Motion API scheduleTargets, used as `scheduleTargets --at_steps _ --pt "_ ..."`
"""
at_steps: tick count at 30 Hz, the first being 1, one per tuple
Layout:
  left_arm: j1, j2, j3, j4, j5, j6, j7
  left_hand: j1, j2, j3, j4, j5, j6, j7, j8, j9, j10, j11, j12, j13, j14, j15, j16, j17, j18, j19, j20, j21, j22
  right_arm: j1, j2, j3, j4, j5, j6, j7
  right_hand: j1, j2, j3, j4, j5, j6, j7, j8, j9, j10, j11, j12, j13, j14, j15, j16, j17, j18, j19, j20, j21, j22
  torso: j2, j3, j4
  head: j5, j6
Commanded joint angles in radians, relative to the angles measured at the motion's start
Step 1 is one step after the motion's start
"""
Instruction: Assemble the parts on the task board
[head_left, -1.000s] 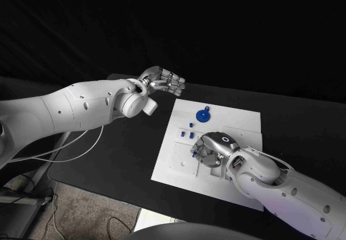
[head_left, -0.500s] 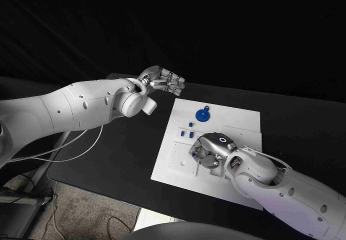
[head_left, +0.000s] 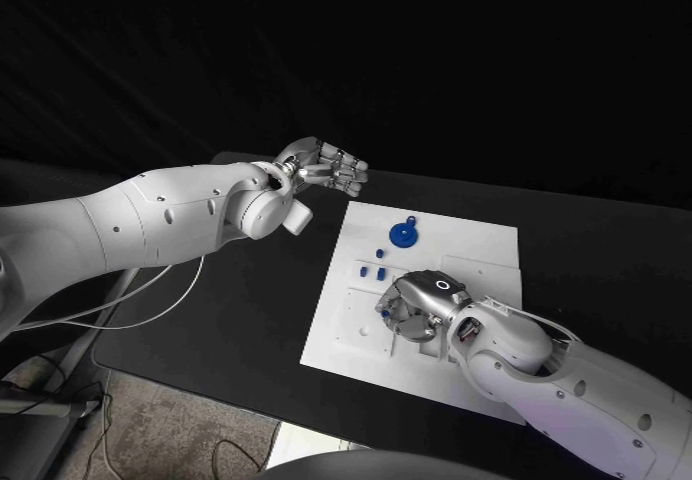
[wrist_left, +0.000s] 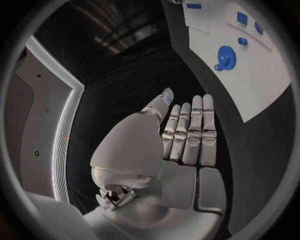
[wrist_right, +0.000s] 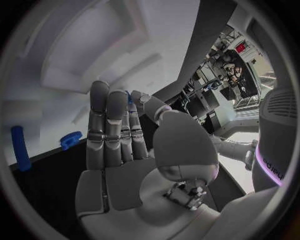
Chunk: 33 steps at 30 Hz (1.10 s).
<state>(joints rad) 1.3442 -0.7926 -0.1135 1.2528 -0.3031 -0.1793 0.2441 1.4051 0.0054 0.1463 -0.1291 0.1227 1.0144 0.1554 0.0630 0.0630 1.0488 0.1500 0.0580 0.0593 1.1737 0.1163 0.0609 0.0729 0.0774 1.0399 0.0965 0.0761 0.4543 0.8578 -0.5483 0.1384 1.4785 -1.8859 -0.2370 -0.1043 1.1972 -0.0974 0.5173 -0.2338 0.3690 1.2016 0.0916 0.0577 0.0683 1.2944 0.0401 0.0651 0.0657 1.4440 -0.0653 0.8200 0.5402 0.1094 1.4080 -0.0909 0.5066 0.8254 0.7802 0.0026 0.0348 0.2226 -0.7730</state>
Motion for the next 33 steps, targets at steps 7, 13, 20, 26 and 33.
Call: scheduleTargets --at_steps 7,13,20,26,33 --pt "0.002 -0.002 0.0 0.001 0.004 0.029 -0.007 -0.014 0.006 -0.003 0.014 0.005 -0.004 -0.002 0.0 0.0 -0.005 -0.001 0.005 -0.001 -0.006 0.001 0.002 0.001 0.009 -0.002 0.001 -0.006 -0.013 -0.009 -0.011 -0.008 0.002 0.08 -0.021 -0.002 0.022 -0.045 -0.062 -0.016 -0.01 -0.126 0.028 0.004 -0.005 -0.201 0.057 -0.006 -0.007 -0.024 0.045 -0.018 -0.02 0.043 -0.019 0.046 -0.037 -0.025 0.0 -0.0003 0.0022 -0.006 0.006" --pt "0.002 -0.004 0.0 0.002 0.004 0.045 -0.02 -0.013 0.005 -0.005 0.021 0.0 -0.004 -0.002 0.0 0.0 -0.006 -0.001 0.005 0.0 -0.006 0.001 0.002 0.001 0.008 0.002 0.002 -0.005 -0.032 -0.009 -0.027 -0.008 0.023 0.091 -0.057 -0.013 0.065 -0.051 -0.166 -0.002 -0.01 -0.164 0.02 0.005 -0.005 -0.238 0.065 -0.006 -0.007 -0.025 0.051 -0.018 -0.05 0.052 -0.007 0.057 -0.067 -0.039 0.0 -0.0002 0.0019 -0.01 0.004" --pt "0.002 -0.008 0.0 0.001 0.004 0.048 -0.023 -0.009 0.004 -0.011 0.025 -0.002 -0.004 -0.002 0.0 0.0 -0.006 0.0 0.005 -0.001 -0.006 0.001 0.002 0.002 0.008 0.006 0.002 -0.005 -0.052 -0.008 -0.055 0.001 0.053 0.095 -0.074 -0.021 0.066 -0.052 -0.168 0.003 -0.008 -0.15 0.023 0.004 -0.005 -0.236 0.064 -0.006 -0.007 -0.023 0.051 -0.015 -0.055 0.051 -0.001 0.057 -0.072 -0.041 0.0 0.0002 0.0008 -0.015 0.005" --pt "0.002 -0.008 0.0 0.0 0.004 0.045 -0.02 -0.007 0.004 -0.011 0.024 -0.001 -0.004 -0.002 0.0 0.0 -0.005 -0.001 0.005 -0.001 -0.006 0.001 0.002 0.002 0.008 0.007 0.001 -0.004 -0.056 -0.007 -0.091 0.045 0.094 0.141 -0.079 -0.002 0.056 -0.047 -0.176 0.023 -0.018 -0.142 0.022 0.004 -0.005 -0.205 0.057 -0.007 -0.007 -0.023 0.047 -0.012 -0.06 0.048 0.006 0.054 -0.085 -0.047 0.0 0.0007 0.0013 -0.03 0.01" --pt "0.002 -0.013 -0.001 -0.001 0.004 0.039 -0.008 -0.006 0.004 -0.01 0.023 0.0 0.008 -0.005 0.001 0.0 0.002 -0.003 0.005 -0.001 -0.003 0.0 0.002 0.002 0.008 0.008 0.0 -0.003 -0.058 0.001 -0.159 0.133 0.141 0.228 -0.001 0.017 0.018 -0.032 -0.107 0.024 -0.028 -0.119 0.03 0.004 -0.005 -0.115 0.036 -0.004 -0.007 -0.01 0.033 0.0 -0.051 0.028 0.024 0.038 -0.081 -0.042 0.0 0.0001 -0.0003 -0.051 0.019"
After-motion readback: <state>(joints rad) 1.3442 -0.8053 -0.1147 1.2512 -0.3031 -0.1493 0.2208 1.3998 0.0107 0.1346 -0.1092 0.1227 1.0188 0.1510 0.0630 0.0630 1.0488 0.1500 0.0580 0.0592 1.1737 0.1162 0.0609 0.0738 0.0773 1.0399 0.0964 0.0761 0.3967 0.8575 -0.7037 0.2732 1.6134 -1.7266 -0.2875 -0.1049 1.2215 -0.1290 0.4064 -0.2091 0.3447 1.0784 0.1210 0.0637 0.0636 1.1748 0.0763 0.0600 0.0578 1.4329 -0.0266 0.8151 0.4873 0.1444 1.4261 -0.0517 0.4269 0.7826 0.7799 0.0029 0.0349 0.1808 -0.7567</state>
